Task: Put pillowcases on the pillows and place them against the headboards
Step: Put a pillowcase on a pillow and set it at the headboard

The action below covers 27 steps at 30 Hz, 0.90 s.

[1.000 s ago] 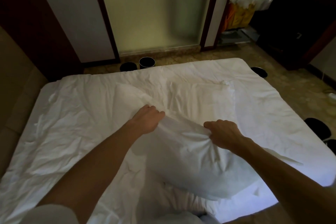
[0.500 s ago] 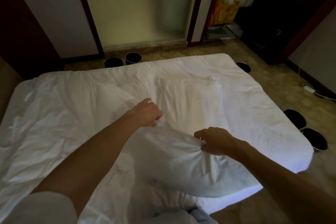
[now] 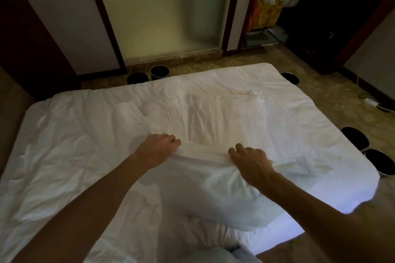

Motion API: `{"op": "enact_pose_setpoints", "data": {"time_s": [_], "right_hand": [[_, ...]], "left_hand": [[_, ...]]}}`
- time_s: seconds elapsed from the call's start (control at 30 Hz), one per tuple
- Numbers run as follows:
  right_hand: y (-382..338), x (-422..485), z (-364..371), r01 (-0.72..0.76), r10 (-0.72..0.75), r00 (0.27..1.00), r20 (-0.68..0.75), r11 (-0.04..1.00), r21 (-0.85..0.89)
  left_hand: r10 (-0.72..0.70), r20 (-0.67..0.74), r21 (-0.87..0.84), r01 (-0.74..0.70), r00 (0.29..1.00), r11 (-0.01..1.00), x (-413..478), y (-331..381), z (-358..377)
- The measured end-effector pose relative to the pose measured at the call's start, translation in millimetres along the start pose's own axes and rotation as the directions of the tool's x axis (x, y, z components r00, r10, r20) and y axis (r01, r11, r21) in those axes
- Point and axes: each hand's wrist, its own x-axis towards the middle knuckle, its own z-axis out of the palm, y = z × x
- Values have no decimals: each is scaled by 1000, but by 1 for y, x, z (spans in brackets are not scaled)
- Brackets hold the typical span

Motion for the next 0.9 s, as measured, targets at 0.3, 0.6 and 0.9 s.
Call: {"op": "enact_pose_setpoints", "data": {"time_s": [0.3,0.6,0.9], "right_hand": [[-29,11,0,-27,23,1000,21,980,198],[-79,22,35,-134,107,971,216,984,115],[-77,-3,52,-82,56,985,162,984,160]], "left_hand": [[-6,-45,-44,4,999,999,-29,19,23],[-68,86,-223,86,994,971,-44,24,18],[-31,36,76,29,999,997,0,-21,6]]}}
